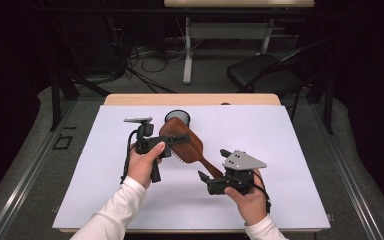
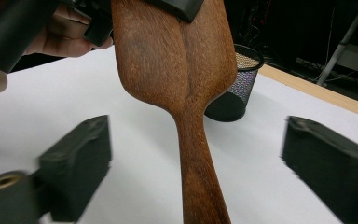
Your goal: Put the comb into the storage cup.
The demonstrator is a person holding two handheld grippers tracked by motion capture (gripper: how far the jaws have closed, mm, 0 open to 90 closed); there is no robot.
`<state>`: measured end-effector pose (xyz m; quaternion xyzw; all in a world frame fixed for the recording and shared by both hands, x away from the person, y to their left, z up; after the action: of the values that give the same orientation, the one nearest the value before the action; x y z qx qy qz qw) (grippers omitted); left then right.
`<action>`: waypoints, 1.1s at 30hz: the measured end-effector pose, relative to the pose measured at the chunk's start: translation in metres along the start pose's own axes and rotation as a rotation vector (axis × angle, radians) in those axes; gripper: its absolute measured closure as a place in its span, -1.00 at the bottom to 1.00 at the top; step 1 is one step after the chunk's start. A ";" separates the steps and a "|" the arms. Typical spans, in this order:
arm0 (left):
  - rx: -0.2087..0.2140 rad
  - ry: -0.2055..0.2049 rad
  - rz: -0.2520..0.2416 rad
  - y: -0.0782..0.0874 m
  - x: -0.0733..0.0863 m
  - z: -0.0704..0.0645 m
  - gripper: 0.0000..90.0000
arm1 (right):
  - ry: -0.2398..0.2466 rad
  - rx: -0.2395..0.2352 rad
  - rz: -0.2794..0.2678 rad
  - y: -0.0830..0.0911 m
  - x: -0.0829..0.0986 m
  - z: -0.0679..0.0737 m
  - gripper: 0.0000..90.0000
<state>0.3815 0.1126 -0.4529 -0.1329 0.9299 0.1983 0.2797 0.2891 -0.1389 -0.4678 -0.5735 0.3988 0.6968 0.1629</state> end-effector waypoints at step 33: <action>0.003 -0.011 0.007 0.000 -0.002 0.001 0.12 | -0.032 -0.033 0.029 0.008 -0.004 -0.008 -1.00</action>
<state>0.3834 0.1136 -0.4523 -0.1281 0.9291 0.1985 0.2845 0.2901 -0.1486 -0.4614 -0.5590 0.3927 0.7147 0.1498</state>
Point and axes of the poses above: each handheld gripper's, and its own axes: y roughly backward along the jaws, x roughly out of its underside, z roughly to its left, the point moved 1 cm from there along -y, roughly forward along the jaws, and after that the axes turned 4 degrees about -y, right-handed, at the moved point
